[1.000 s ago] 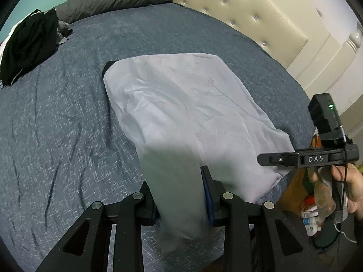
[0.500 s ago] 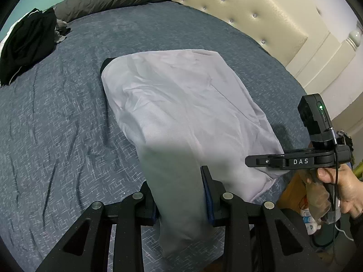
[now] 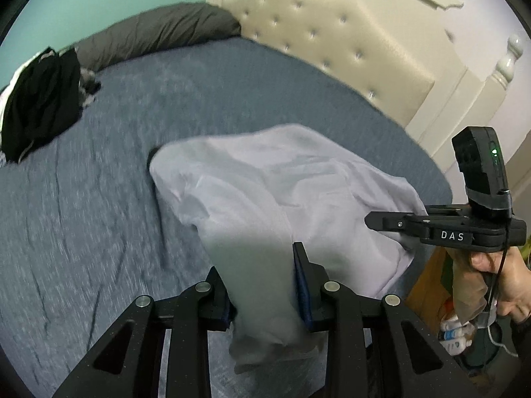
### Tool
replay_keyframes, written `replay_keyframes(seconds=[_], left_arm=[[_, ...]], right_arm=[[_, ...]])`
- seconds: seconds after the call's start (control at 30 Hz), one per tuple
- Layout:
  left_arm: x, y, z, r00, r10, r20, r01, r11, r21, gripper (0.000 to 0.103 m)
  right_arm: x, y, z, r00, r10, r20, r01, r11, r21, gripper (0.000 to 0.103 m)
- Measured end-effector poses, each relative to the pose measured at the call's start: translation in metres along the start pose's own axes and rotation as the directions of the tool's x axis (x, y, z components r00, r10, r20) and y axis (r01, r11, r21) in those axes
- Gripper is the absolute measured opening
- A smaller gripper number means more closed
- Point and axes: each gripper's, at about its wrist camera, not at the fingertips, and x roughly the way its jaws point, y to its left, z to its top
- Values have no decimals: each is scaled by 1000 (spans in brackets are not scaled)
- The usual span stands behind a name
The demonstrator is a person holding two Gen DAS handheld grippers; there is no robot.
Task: Fold clothes
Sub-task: 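Roll the held jacket end over onto the strip with both grippers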
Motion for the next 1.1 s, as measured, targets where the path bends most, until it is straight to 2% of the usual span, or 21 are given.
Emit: replay_keyframes(seconds=[0.27, 0.57, 0.67, 0.93, 1.1], left_arm=[[-24, -18, 60, 996, -14, 90, 13, 1000, 14, 31], [-27, -42, 126, 985, -33, 167, 28, 999, 32, 31], [-19, -50, 148, 982, -35, 185, 30, 999, 32, 31], [24, -76, 206, 979, -54, 198, 48, 998, 34, 31], [53, -94, 238, 971, -47, 234, 36, 998, 50, 31]], right_arm=[[-35, 17, 51, 994, -41, 100, 51, 994, -98, 8], [-79, 14, 120, 978, -88, 191, 122, 977, -175, 8], [-85, 7, 142, 972, -104, 212, 145, 971, -188, 8], [-102, -42, 191, 956, -146, 255, 198, 961, -192, 8], [-106, -69, 225, 942, -177, 284, 241, 947, -211, 8]])
